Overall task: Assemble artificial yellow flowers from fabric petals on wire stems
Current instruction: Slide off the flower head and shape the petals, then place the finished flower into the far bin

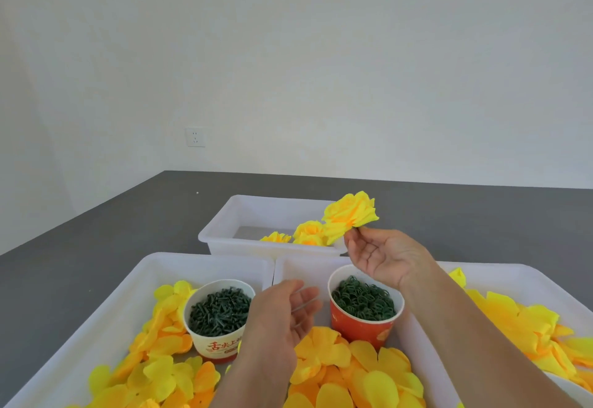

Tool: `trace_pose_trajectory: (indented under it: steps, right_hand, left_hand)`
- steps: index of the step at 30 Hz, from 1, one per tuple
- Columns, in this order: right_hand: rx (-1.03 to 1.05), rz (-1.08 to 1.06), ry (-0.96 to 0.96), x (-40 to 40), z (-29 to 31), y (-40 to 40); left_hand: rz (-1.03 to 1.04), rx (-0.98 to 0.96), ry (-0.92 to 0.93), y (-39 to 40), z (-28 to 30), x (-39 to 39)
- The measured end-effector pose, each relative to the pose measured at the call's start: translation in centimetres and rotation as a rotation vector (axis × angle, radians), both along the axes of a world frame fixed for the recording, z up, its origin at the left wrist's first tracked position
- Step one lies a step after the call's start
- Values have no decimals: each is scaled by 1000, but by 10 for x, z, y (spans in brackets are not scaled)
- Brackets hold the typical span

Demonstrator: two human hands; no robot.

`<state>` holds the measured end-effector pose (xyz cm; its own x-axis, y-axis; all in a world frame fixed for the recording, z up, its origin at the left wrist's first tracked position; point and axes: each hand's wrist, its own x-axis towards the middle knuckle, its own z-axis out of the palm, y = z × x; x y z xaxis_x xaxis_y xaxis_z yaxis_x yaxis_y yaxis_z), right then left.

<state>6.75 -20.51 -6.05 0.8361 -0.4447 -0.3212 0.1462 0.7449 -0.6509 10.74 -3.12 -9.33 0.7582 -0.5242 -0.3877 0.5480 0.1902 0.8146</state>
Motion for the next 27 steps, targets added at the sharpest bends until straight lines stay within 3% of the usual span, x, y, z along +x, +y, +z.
trace_pose_trajectory:
  steps: [8,20,27]
  right_hand:
    - [-30,-44,-14,61,3,-25]
    - [-288,-131,309,131,-15,-33]
    - [-302,-133,313,136,-25,-41]
  left_hand:
    - [9,-28,93,3,0,1]
    - [-20,-33,153,-1,3,1]
    - [-30,-41,162,-4,0,1]
